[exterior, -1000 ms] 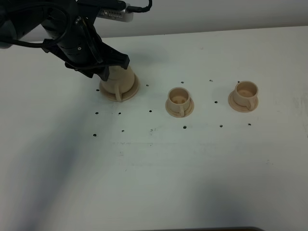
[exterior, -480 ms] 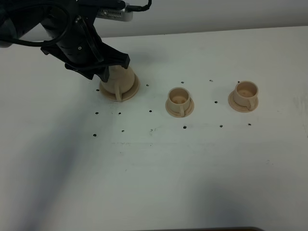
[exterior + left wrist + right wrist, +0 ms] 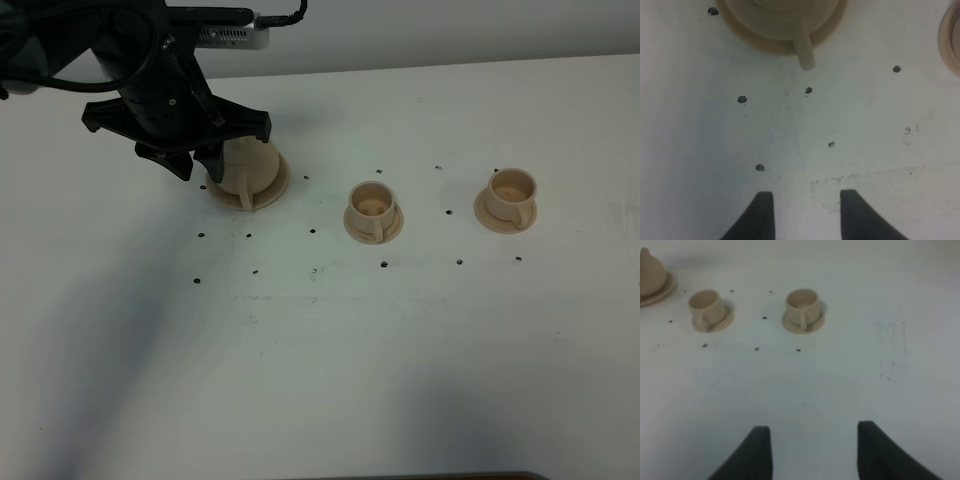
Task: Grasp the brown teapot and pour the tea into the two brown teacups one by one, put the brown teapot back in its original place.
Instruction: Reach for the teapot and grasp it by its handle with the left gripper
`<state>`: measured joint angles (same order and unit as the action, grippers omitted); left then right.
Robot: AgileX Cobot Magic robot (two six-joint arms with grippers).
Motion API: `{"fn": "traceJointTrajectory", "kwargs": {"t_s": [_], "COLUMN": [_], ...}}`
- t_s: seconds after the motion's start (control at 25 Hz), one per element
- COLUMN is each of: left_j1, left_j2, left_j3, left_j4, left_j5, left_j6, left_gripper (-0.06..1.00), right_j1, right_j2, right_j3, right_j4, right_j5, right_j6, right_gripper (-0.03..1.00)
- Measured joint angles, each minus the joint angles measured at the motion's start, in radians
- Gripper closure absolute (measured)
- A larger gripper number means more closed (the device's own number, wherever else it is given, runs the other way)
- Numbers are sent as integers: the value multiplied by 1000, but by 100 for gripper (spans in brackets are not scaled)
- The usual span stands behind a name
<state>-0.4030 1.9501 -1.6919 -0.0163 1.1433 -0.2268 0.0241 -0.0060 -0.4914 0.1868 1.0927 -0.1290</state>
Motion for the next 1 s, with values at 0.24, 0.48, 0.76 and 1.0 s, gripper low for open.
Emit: {"fn": "traceJointTrajectory", "kwargs": {"t_s": [0.24,0.48,0.76,1.0], "left_j1": [0,4,9,59], "left_j2": [121,220,296,308], "left_j3": [-125,-230,-239,-239], "left_j4": [0,-17,-105,-169], "left_j5": [45,45,45,46], "left_j6": [-40,-125,-138,-104], "left_gripper": [61,61,61,57], "right_j1": [0,0,0,0], "right_j2": [0,0,0,0], "right_j3": [0,0,0,0], "right_j4": [1,1,1,1], "right_j5": [0,0,0,0], "right_j6": [1,1,1,0], "right_gripper": [56,56,56,56]}}
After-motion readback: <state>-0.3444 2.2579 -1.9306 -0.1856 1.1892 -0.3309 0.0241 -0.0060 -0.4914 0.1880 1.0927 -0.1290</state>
